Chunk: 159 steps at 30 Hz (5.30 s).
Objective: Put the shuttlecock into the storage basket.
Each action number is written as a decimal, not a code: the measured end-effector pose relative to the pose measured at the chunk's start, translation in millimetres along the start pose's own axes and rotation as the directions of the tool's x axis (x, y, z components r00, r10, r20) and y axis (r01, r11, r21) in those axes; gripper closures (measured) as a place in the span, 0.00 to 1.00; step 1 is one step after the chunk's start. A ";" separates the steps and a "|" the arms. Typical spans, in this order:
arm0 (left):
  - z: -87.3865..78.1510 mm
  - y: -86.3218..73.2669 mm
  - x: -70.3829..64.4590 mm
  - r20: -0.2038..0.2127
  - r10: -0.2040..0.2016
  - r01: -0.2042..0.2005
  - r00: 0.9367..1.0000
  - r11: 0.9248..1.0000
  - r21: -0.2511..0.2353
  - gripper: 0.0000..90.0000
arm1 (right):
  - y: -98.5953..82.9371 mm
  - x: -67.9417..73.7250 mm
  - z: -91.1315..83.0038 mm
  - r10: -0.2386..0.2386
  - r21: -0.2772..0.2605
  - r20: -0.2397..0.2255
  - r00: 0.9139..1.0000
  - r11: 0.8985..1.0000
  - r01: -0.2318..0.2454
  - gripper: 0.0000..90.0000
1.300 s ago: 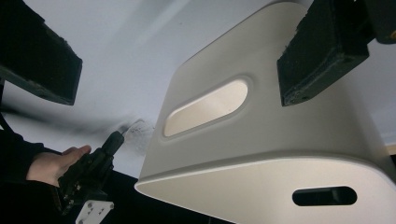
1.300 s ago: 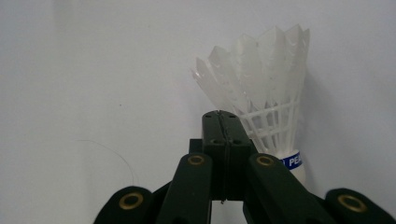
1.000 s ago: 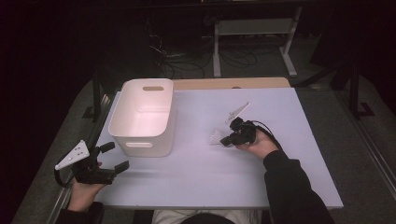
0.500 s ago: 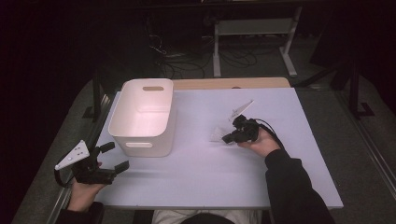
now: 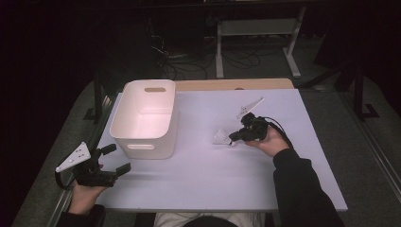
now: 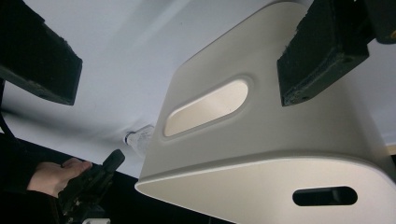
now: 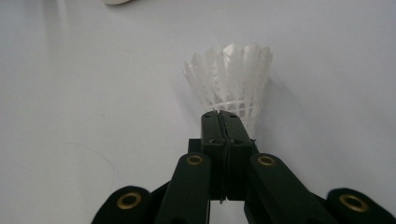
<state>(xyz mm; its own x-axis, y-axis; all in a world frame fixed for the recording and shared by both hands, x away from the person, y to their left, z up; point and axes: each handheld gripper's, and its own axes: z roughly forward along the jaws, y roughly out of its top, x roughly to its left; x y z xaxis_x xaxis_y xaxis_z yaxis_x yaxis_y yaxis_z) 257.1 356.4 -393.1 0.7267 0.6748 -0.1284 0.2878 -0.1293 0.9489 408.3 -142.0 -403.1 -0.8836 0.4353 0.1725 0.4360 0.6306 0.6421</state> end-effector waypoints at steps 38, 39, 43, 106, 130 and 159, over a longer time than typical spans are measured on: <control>0.3 0.0 0.0 0.004 0.001 -0.001 1.000 1.000 0.004 0.00 | 11.9 -11.8 -15.4 0.024 0.001 0.057 0.998 1.000 -0.024 0.03; 0.4 0.0 0.0 0.003 0.000 0.000 1.000 1.000 0.003 0.00 | 11.9 -11.8 -15.4 0.024 0.001 0.057 0.998 1.000 -0.024 0.03; 0.3 0.0 0.1 0.004 0.000 0.000 1.000 1.000 0.003 0.00 | 11.2 -12.2 -11.6 0.005 0.015 0.061 0.998 1.000 -0.006 0.00; 0.0 -0.1 -0.2 0.005 0.001 -0.001 1.000 1.000 0.004 0.00 | -2.3 -18.6 30.6 -0.050 0.153 -0.042 0.998 0.987 0.056 0.63; 0.0 -0.1 -0.3 0.004 0.000 0.000 1.000 1.000 0.003 0.00 | -0.5 -18.7 12.3 -0.042 0.103 -0.031 0.999 0.994 0.045 0.71; 0.3 -0.1 -0.2 0.002 0.001 -0.001 1.000 1.000 0.005 0.00 | 22.8 -11.2 -25.6 -0.072 0.063 0.000 0.997 0.995 0.072 0.71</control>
<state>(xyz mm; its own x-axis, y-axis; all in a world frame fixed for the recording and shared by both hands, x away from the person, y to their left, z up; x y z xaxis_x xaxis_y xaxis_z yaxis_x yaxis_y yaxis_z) 257.1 356.1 -393.3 0.7284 0.6731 -0.1280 0.2901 -0.1338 0.9476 423.7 -149.0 -371.3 -0.9129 0.3885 0.1256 0.3809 0.6995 0.6047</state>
